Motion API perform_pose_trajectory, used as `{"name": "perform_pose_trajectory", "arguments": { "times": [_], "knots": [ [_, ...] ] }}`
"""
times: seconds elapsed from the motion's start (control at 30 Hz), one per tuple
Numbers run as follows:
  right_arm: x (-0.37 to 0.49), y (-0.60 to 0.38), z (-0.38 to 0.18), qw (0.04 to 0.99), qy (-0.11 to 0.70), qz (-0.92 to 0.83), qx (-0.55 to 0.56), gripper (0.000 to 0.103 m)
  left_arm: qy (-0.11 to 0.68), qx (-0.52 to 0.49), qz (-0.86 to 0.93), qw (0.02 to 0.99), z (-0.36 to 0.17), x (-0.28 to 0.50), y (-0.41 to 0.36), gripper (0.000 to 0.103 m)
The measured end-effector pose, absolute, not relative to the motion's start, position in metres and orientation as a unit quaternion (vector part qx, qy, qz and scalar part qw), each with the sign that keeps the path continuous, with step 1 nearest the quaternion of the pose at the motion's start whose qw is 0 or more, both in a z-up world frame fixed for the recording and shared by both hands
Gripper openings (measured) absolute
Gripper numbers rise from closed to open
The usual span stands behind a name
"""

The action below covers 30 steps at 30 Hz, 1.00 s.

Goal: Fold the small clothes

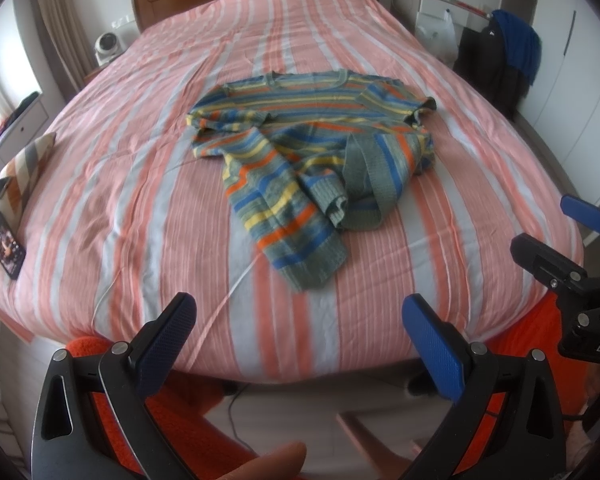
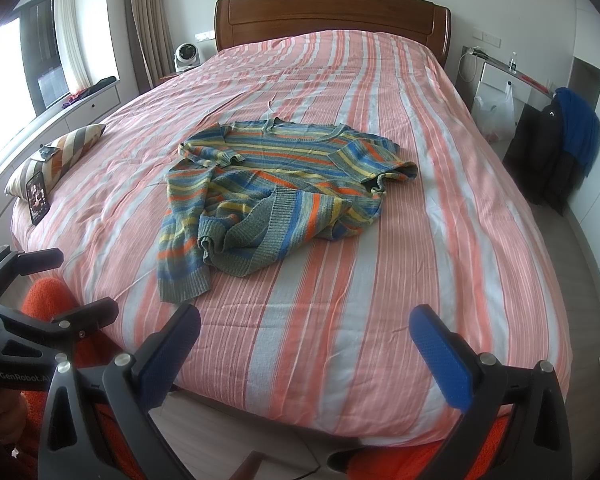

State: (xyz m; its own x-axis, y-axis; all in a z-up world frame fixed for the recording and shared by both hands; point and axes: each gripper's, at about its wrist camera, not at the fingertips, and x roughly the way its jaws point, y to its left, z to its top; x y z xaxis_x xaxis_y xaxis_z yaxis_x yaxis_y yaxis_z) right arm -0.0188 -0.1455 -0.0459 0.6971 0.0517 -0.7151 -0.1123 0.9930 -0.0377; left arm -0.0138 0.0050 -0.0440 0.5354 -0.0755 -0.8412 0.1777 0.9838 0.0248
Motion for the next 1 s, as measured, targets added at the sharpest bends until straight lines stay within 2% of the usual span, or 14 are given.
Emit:
{"name": "perform_pose_trajectory", "arguments": {
  "times": [0.37,0.57,0.73,0.87,0.9,1.0],
  "knots": [
    [-0.018,-0.145,-0.050,0.920,0.388,0.045,-0.039,0.103,0.487,0.058,-0.078,0.868,-0.052,-0.010,0.008,0.103],
    [-0.016,-0.173,-0.053,0.921,0.385,0.020,-0.051,0.103,0.482,0.016,-0.045,0.875,-0.055,0.001,0.064,0.102],
    [-0.011,-0.219,-0.066,0.904,0.423,-0.052,-0.047,0.103,0.504,-0.012,-0.071,0.861,-0.077,0.009,0.070,0.102],
    [-0.008,-0.218,-0.085,0.885,0.463,-0.024,-0.039,0.103,0.517,-0.002,-0.108,0.849,-0.101,0.021,0.044,0.102],
    [-0.007,-0.212,-0.089,0.883,0.468,-0.007,-0.041,0.103,0.521,0.006,-0.107,0.847,-0.111,0.026,0.036,0.100],
    [0.008,-0.190,-0.097,0.880,0.467,0.065,-0.050,0.103,0.524,0.033,-0.102,0.845,-0.130,0.043,0.017,0.086]
  ]
}}
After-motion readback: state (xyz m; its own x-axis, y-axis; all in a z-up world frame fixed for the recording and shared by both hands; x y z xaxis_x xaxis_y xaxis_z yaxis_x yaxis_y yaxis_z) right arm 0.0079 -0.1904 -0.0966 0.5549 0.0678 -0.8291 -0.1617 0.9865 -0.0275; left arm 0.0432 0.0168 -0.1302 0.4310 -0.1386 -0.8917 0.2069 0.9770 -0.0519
